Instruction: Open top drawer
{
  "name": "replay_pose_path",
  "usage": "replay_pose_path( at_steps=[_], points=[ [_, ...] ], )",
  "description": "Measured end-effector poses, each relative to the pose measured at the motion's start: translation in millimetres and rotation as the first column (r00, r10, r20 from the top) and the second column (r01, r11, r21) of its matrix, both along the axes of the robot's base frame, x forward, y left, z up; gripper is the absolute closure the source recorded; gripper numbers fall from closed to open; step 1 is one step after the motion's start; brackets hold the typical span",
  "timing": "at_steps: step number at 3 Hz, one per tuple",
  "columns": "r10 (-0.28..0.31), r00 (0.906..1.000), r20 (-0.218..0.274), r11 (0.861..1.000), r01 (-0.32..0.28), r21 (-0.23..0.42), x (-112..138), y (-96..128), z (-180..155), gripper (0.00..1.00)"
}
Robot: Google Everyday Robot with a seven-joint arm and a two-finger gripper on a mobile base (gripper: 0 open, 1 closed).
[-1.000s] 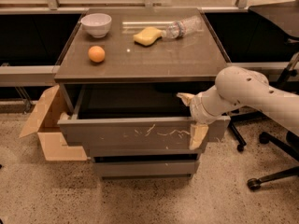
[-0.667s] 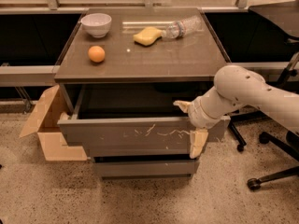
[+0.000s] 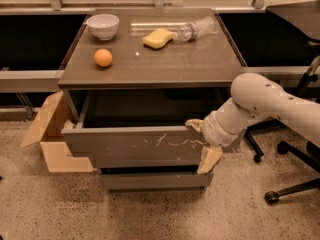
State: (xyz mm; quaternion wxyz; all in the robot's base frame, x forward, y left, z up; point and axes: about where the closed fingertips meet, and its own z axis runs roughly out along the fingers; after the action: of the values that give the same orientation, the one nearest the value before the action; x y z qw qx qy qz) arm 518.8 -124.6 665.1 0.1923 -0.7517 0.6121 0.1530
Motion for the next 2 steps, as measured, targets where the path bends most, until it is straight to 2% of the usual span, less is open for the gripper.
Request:
replay_pose_path(
  at_steps=[1,2],
  points=[
    [-0.012,0.9996,-0.024,1.0,0.012,0.003,-15.2,-0.6,2.1,0.5],
    [-0.022,0.9996,-0.019,1.0,0.022,0.004,-22.9,-1.1,9.0,0.73]
  ],
)
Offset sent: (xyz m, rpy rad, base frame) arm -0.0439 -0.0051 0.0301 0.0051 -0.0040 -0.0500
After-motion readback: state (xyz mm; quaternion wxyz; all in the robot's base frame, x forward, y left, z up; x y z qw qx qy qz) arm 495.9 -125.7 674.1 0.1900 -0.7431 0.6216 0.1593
